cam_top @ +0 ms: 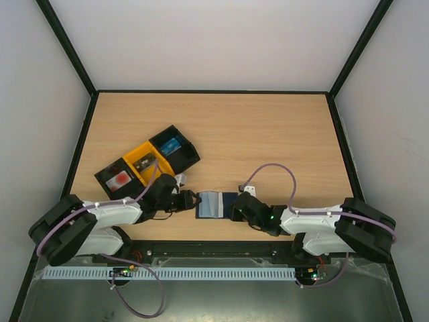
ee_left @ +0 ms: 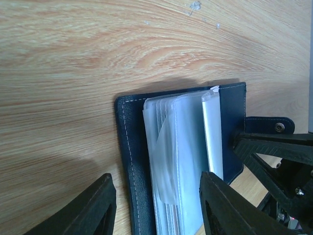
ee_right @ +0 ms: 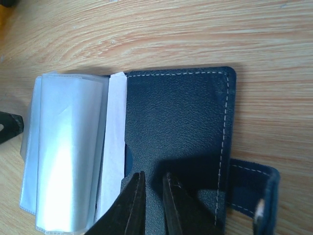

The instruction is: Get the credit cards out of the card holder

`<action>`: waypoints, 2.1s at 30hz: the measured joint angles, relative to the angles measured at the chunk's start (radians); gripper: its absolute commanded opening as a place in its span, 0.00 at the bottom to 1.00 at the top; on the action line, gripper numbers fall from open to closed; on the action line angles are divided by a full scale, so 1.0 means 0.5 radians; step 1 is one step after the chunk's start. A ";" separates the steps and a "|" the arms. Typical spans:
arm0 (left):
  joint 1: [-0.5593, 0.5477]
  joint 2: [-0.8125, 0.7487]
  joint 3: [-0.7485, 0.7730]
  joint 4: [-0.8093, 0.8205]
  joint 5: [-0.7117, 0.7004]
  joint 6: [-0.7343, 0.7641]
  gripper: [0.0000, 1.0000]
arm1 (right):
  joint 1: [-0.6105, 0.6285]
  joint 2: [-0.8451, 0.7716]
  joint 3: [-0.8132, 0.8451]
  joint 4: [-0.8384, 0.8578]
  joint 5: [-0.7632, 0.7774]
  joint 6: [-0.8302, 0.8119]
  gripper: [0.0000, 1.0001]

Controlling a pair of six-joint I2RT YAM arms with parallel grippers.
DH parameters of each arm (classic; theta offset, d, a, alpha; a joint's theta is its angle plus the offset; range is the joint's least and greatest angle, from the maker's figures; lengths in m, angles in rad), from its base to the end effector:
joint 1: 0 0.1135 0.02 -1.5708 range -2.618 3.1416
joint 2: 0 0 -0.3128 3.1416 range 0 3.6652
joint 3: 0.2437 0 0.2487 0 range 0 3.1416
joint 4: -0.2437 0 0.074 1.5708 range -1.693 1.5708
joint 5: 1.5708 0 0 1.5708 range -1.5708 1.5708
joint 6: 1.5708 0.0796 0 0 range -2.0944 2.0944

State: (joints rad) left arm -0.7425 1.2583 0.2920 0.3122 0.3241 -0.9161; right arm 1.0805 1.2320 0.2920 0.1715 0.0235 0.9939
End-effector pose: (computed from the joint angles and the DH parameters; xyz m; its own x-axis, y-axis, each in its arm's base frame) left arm 0.1516 -0.1735 0.1557 -0.9291 -0.1680 -0.3295 0.1481 0.6476 -0.7475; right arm 0.1040 0.1908 0.1423 -0.9111 0.0726 -0.4058 -0.2024 0.7788 0.5937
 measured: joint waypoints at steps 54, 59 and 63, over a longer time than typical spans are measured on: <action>-0.187 0.092 -0.124 0.655 0.128 -0.272 0.03 | 0.000 -0.333 -0.202 0.204 -0.238 0.135 0.58; -0.257 -0.034 -0.114 0.449 0.045 -0.248 0.03 | 0.002 -0.474 -0.197 0.221 -0.310 0.197 0.70; -0.288 -0.093 -0.105 0.320 -0.005 -0.246 0.03 | 0.010 -0.432 -0.164 0.223 -0.349 0.222 0.76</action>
State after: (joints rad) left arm -0.8864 1.2118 0.2398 0.4725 0.3218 -1.0393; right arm 1.0855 1.0161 0.2100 0.2829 -0.1509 1.1049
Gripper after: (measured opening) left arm 0.037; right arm 0.723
